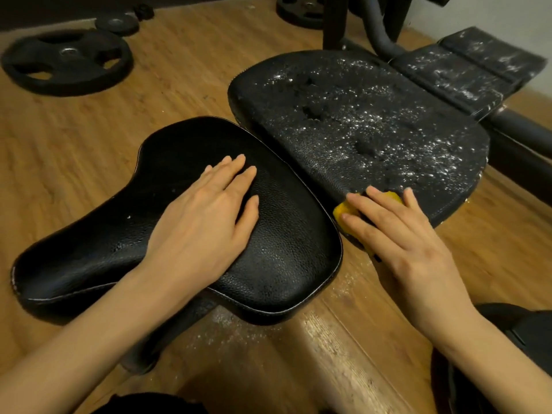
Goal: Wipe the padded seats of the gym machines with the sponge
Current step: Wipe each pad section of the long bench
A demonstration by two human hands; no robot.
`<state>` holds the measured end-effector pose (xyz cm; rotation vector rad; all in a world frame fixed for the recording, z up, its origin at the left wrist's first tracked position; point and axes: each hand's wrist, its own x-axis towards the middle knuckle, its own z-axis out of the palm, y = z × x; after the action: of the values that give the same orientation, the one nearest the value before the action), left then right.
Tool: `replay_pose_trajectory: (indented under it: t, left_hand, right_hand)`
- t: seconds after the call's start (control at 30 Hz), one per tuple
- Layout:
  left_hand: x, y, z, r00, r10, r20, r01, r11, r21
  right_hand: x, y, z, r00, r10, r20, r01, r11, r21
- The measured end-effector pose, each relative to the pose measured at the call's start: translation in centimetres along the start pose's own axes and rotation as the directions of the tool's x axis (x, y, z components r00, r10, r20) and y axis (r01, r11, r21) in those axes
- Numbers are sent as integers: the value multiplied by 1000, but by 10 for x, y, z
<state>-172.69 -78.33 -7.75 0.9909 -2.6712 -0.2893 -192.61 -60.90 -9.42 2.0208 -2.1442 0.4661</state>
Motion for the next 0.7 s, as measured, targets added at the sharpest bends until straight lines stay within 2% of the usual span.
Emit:
replay_pose_trajectory:
  t: [0.23,0.47,0.7]
  left_hand:
    - [3,-1,0,1000,20,-2,-20,1000,-3]
    - [9,3,9,999,45,-7,-46,998,-47]
    - [7,2,10,999,52,-8,-52,998,-32]
  right_hand:
    - [40,-9,13,997,18,69,-14,998,-63]
    - [7,-10,-3,996,-12,89,15,1000,-27]
    - [96,-16,27,995,61,74,-51,990,-130]
